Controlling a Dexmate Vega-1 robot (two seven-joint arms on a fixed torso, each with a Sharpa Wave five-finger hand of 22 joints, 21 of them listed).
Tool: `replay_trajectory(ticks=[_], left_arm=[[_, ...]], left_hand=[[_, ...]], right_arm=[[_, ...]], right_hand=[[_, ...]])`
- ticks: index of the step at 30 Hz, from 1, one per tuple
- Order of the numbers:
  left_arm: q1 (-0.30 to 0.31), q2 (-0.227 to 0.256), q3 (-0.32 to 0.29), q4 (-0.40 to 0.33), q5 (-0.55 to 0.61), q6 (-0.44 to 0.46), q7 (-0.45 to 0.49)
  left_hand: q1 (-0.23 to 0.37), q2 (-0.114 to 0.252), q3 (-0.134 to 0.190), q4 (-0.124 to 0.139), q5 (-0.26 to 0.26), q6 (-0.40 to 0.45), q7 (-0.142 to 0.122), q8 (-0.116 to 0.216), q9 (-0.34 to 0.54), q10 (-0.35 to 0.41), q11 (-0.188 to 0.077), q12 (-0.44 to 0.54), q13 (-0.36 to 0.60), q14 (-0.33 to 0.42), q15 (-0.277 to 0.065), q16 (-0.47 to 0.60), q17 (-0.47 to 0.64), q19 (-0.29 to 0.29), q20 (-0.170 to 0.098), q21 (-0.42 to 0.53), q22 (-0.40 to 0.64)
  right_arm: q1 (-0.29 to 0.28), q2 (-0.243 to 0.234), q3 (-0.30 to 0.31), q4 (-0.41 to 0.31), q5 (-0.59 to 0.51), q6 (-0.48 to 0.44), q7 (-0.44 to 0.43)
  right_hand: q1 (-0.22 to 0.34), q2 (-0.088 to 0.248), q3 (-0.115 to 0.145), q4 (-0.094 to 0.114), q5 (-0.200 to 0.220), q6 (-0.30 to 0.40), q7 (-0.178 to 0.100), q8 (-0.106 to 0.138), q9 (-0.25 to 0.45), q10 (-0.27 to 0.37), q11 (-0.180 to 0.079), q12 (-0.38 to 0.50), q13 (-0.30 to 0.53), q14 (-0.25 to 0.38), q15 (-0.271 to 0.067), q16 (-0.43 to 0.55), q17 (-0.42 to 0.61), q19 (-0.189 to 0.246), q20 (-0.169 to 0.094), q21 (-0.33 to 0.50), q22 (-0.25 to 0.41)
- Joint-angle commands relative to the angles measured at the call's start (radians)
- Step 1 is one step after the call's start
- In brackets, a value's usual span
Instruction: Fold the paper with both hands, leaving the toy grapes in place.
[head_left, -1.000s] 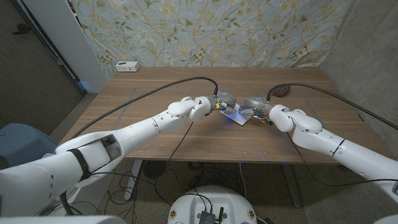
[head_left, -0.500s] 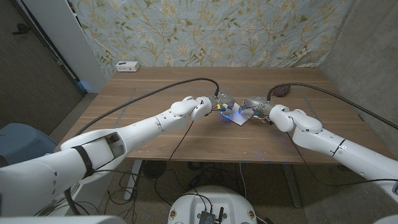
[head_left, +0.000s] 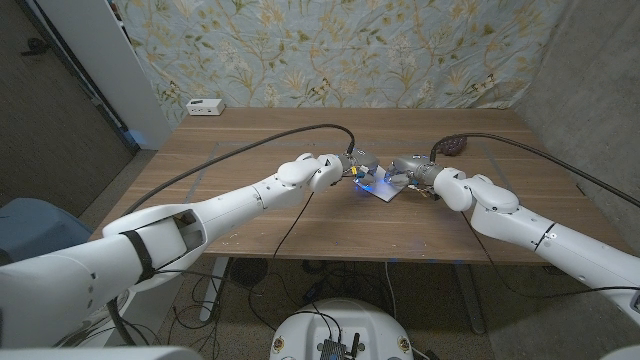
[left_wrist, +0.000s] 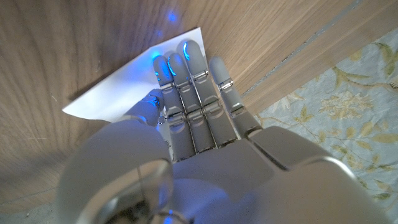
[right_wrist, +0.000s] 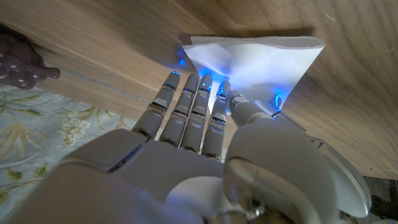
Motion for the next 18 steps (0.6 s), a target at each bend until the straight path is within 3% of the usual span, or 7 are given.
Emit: replay_trajectory(ticks=[1, 9, 13, 18], left_arm=[[0.037, 0.027, -0.042, -0.036, -0.038, -0.032, 0.125], [0.080, 0.044, -0.106, -0.069, -0.129, -0.112, 0.220], [0.085, 0.040, -0.128, -0.068, -0.205, -0.153, 0.176], [0.072, 0.025, -0.142, -0.053, -0.297, -0.171, 0.070]], left_hand=[[-0.005, 0.004, 0.006, -0.002, 0.003, 0.000, 0.007, 0.002, 0.003, 0.001, 0.005, 0.008, 0.010, 0.006, -0.005, 0.008, 0.016, -0.009, 0.003, 0.007, 0.001], [-0.026, -0.016, -0.014, -0.001, -0.005, -0.019, 0.002, -0.014, -0.003, -0.011, 0.003, -0.005, -0.001, 0.026, -0.006, 0.014, 0.006, 0.002, 0.001, 0.026, -0.003], [-0.031, -0.016, -0.014, -0.002, -0.006, -0.027, -0.002, -0.021, -0.008, -0.018, 0.005, -0.018, -0.014, 0.031, -0.004, 0.007, -0.010, 0.009, 0.001, 0.034, -0.005], [-0.027, 0.000, 0.007, -0.006, -0.002, -0.002, 0.002, -0.020, -0.018, 0.007, 0.006, -0.030, -0.040, 0.063, -0.001, -0.004, -0.044, 0.027, -0.001, 0.053, -0.009]], right_arm=[[0.006, 0.007, -0.002, 0.009, 0.010, 0.000, 0.006], [0.006, 0.007, 0.003, 0.007, 0.030, -0.003, 0.012], [0.008, 0.009, 0.003, 0.008, 0.038, -0.003, 0.015], [0.009, 0.008, 0.003, 0.008, 0.043, -0.004, 0.015]], right_hand=[[0.008, 0.002, 0.006, -0.001, -0.003, -0.003, -0.002, -0.001, 0.003, -0.005, 0.005, -0.004, 0.003, -0.006, -0.053, -0.002, 0.005, -0.004, 0.003, 0.000, 0.002], [0.001, -0.003, 0.007, 0.004, -0.004, -0.017, 0.000, -0.006, 0.003, -0.015, 0.006, -0.011, 0.004, -0.011, -0.046, -0.010, 0.000, -0.006, 0.005, -0.001, 0.002], [-0.005, -0.003, 0.008, 0.009, -0.004, -0.025, -0.001, -0.008, 0.003, -0.024, 0.007, -0.016, 0.004, -0.012, -0.045, -0.015, -0.003, -0.009, 0.006, -0.002, 0.001], [-0.007, -0.002, 0.008, 0.010, -0.004, -0.036, 0.001, -0.011, 0.003, -0.030, 0.007, -0.020, 0.004, -0.013, -0.043, -0.017, -0.003, -0.010, 0.006, -0.002, 0.001]])
